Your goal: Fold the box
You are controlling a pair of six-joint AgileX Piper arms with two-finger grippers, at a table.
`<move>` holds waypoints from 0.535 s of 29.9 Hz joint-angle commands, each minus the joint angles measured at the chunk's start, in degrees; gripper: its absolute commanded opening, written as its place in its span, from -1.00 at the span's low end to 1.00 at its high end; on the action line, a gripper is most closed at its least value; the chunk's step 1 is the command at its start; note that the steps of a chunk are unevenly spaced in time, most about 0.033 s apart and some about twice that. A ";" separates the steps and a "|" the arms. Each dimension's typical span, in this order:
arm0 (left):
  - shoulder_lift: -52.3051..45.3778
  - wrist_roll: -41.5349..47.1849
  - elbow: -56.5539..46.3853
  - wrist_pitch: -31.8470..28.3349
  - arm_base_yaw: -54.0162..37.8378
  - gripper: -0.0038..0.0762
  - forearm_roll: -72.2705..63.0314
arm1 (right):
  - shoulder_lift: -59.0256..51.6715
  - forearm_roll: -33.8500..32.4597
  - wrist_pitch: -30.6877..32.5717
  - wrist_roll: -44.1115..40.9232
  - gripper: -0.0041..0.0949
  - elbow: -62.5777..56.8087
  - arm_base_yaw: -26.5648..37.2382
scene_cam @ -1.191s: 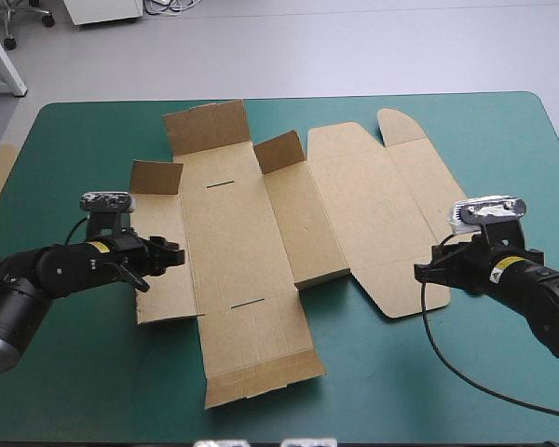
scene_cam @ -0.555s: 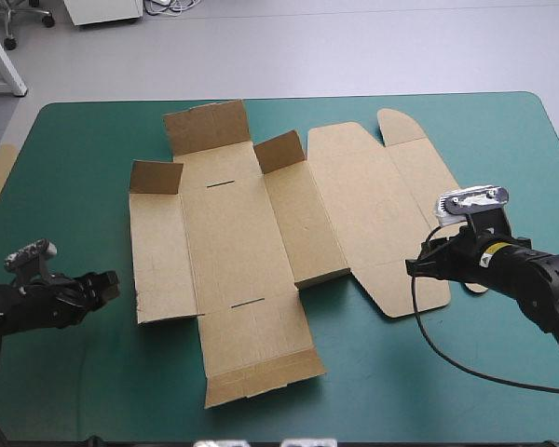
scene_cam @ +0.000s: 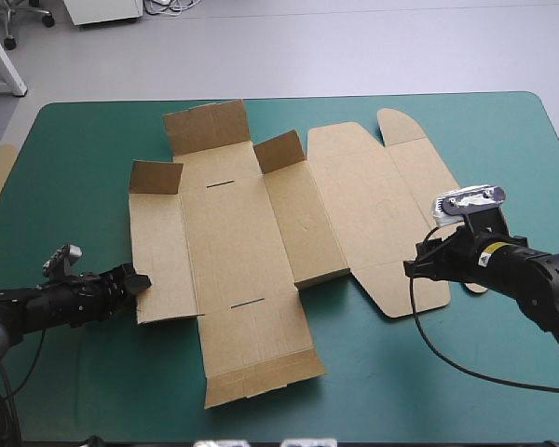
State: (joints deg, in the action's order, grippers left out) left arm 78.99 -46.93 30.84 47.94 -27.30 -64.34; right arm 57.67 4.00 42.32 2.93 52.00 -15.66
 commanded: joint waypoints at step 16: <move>2.46 -6.94 5.28 5.75 11.42 -0.12 -15.20 | -0.63 0.06 -3.16 0.48 0.07 2.50 0.29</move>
State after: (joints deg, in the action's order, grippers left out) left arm 82.82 -54.62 33.07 50.99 -18.10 -75.98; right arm 57.74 4.00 42.33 2.93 52.55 -15.66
